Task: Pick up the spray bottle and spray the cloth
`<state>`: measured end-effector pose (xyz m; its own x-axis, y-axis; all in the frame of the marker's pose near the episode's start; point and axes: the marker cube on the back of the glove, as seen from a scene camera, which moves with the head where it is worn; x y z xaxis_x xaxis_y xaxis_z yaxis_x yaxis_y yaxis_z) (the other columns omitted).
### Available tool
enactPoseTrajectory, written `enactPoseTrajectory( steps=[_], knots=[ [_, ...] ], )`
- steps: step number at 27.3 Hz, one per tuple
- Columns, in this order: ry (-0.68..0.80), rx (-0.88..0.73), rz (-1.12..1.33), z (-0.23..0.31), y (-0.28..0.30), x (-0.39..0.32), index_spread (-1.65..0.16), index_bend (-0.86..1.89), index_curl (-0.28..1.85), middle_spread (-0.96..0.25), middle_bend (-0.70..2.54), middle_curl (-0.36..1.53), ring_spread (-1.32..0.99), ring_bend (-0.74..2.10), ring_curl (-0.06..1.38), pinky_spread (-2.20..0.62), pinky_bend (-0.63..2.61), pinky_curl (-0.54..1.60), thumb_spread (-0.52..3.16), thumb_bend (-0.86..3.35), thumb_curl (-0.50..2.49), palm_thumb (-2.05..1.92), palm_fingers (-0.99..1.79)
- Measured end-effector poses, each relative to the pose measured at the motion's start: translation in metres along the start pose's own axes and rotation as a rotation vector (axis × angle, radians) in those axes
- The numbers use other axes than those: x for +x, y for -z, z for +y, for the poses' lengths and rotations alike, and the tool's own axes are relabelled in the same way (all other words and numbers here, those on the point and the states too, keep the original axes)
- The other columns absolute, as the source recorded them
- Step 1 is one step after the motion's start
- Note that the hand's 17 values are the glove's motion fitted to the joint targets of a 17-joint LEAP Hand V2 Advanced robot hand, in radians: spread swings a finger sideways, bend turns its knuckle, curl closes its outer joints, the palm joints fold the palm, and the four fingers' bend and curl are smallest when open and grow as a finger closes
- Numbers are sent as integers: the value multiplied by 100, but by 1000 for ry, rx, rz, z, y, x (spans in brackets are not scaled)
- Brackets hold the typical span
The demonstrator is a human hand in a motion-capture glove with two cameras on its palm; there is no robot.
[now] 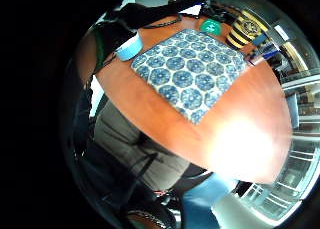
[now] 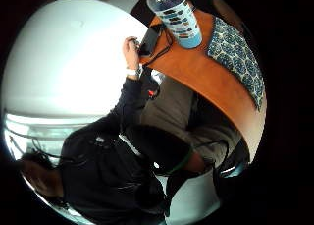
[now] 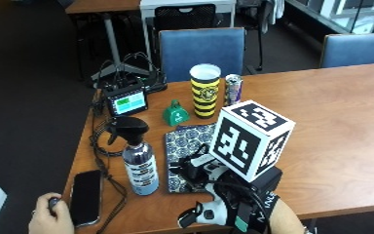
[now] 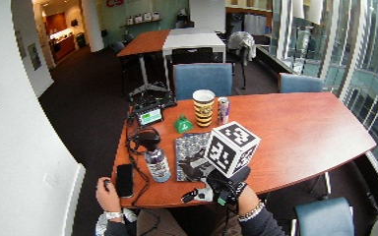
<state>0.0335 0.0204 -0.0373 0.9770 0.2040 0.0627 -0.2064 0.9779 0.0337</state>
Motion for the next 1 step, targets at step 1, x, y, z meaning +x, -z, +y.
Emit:
enactPoseTrajectory(
  steps=[1],
  knots=[
    [4,-1,0,1,1,-2,-40,16,31,-8,25,36,-5,31,31,23,33,33,86,-3,29,18,45]
  ],
)
